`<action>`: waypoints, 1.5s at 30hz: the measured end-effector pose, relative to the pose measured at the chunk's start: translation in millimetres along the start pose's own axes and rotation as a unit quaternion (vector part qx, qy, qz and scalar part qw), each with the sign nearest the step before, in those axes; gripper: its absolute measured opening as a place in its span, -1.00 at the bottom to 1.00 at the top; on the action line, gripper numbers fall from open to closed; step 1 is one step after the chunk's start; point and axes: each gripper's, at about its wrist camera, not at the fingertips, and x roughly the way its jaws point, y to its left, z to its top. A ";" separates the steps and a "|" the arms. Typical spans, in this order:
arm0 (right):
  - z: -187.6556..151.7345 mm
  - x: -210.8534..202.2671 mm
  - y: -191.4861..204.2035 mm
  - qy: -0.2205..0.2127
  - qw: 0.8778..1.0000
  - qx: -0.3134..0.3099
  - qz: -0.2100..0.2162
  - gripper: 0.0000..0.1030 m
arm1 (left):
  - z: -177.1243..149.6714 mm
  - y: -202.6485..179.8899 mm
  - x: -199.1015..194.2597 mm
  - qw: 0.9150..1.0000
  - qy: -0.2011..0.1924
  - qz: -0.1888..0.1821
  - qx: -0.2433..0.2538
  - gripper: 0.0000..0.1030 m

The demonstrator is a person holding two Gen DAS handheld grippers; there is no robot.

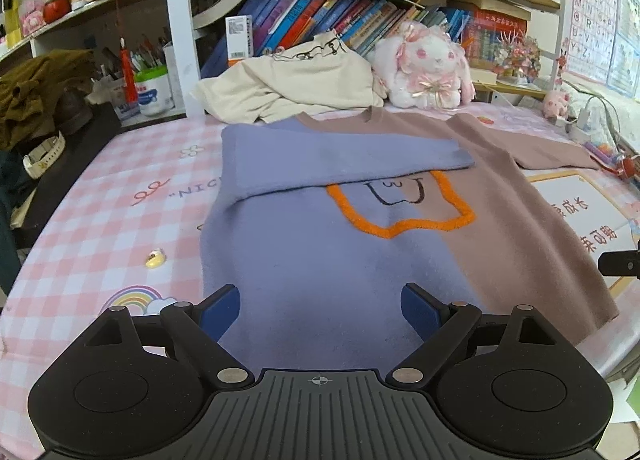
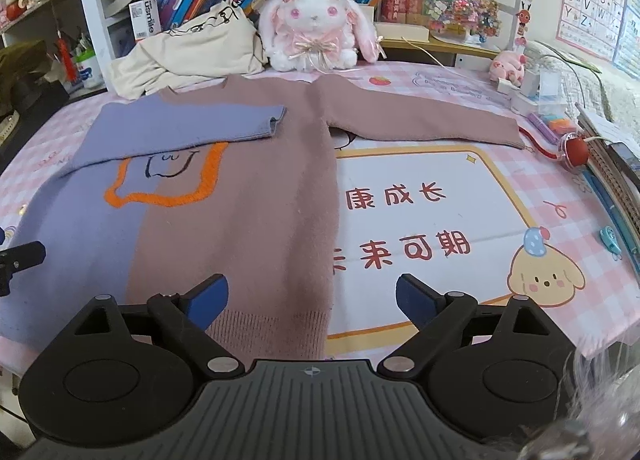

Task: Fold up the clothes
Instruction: 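Move the right gripper to the mauve sleeve cuff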

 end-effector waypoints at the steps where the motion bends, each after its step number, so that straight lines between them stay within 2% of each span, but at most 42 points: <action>1: 0.8 1.0 -0.6 0.000 1.000 -0.001 0.000 0.77 | 0.7 0.0 0.9 1.000 0.001 0.000 -0.001 0.75; 9: 11.4 13.1 -17.2 0.003 1.000 -0.011 0.010 0.77 | 10.6 -11.9 12.7 1.000 0.009 0.005 -0.015 0.75; 18: 28.9 37.5 -60.8 0.008 0.999 -0.023 0.038 0.77 | 22.2 -56.7 27.4 0.999 0.022 0.030 -0.019 0.75; 29: 66.6 75.8 -155.1 0.016 0.996 0.000 0.084 0.77 | 34.2 -137.9 39.9 0.995 0.040 0.082 -0.037 0.76; 34: 79.4 90.7 -190.2 0.019 0.995 0.003 0.098 0.77 | 31.7 -162.3 39.2 0.991 0.049 0.106 -0.063 0.83; 45: 107.9 122.3 -265.0 0.012 0.995 0.048 0.086 0.71 | 23.1 -193.2 29.5 0.983 0.076 0.150 -0.077 0.83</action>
